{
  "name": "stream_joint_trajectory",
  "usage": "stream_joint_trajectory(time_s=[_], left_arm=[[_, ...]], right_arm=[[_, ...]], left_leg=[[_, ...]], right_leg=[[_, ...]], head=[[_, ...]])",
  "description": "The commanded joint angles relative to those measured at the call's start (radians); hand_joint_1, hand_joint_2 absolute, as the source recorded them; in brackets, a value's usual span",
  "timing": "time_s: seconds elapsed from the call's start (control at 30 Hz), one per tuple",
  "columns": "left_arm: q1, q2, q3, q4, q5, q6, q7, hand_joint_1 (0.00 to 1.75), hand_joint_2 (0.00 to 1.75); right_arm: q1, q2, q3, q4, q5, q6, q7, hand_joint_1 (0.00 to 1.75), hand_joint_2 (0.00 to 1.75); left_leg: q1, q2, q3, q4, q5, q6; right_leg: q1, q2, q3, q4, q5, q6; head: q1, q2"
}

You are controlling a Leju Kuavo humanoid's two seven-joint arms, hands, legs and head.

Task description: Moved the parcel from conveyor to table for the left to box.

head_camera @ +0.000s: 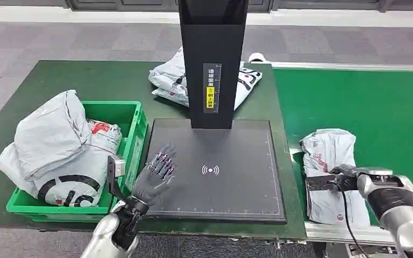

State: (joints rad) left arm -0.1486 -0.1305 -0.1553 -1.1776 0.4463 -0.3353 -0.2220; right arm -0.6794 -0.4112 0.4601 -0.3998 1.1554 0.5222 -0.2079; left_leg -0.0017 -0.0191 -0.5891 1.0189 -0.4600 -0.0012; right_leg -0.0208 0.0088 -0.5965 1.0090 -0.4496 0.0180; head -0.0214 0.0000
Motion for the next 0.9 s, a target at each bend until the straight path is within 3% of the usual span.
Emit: stream_joint_trajectory(time_s=[0.03, 0.17, 0.37, 0.5, 0.63, 0.8, 0.9], left_arm=[[0.006, 0.005, 0.008, -0.003, 0.0, 0.014, 0.01, 0.0, 1.75], [0.025, 0.007, 0.012, 0.0, 0.003, 0.027, 0.009, 0.0, 1.75], [0.034, 0.01, 0.016, -0.006, 0.004, 0.029, 0.008, 0.0, 1.75], [0.05, 0.004, 0.039, -0.025, 0.007, 0.041, 0.006, 0.0, 1.75], [0.084, 0.001, 0.066, -0.067, 0.007, 0.046, 0.004, 0.0, 1.75], [0.118, -0.018, 0.091, -0.119, 0.001, 0.066, 0.01, 0.0, 1.75], [0.117, -0.019, 0.09, -0.12, 0.0, 0.068, 0.012, 0.0, 1.75]], right_arm=[[-0.026, -0.009, 0.086, -0.013, -0.038, 0.003, 0.001, 1.75, 1.75], [-0.021, -0.014, 0.101, -0.051, -0.094, -0.008, -0.064, 1.75, 1.75], [-0.027, -0.015, 0.104, -0.062, -0.109, -0.003, -0.066, 1.75, 1.75], [-0.047, -0.015, 0.1, -0.062, -0.196, -0.025, -0.08, 1.75, 1.75], [-0.033, 0.045, -0.052, -0.041, -0.402, -0.094, -0.078, 1.75, 1.75], [-0.01, 0.153, -0.376, -0.05, -0.728, -0.167, -0.006, 1.75, 1.75], [-0.01, 0.151, -0.377, -0.056, -0.731, -0.163, -0.003, 1.75, 1.75]], left_leg=[[0.001, 0.002, 0.0, -0.001, 0.0, -0.001], [0.001, 0.004, 0.001, -0.002, 0.0, -0.001], [0.0, 0.002, 0.0, -0.001, 0.0, 0.0], [0.0, 0.004, 0.0, -0.001, 0.0, 0.0], [0.001, 0.007, 0.001, -0.002, 0.0, -0.001], [0.001, 0.006, 0.0, -0.001, -0.001, -0.001], [0.002, 0.008, 0.002, -0.003, -0.001, -0.002]], right_leg=[[0.001, 0.001, 0.0, -0.001, 0.001, -0.001], [0.001, 0.002, 0.0, -0.002, 0.001, -0.002], [0.0, 0.001, -0.001, -0.001, 0.0, -0.001], [0.001, 0.003, -0.001, -0.001, 0.001, -0.001], [0.001, 0.004, 0.0, -0.002, 0.001, -0.002], [0.001, 0.004, -0.001, -0.001, 0.001, -0.001], [0.002, 0.005, 0.0, -0.003, 0.002, -0.003]], head=[[0.0, 0.0], [0.0, 0.0], [0.0, 0.0], [0.0, 0.0], [0.0, 0.0], [0.0, 0.0], [0.0, 0.0]])
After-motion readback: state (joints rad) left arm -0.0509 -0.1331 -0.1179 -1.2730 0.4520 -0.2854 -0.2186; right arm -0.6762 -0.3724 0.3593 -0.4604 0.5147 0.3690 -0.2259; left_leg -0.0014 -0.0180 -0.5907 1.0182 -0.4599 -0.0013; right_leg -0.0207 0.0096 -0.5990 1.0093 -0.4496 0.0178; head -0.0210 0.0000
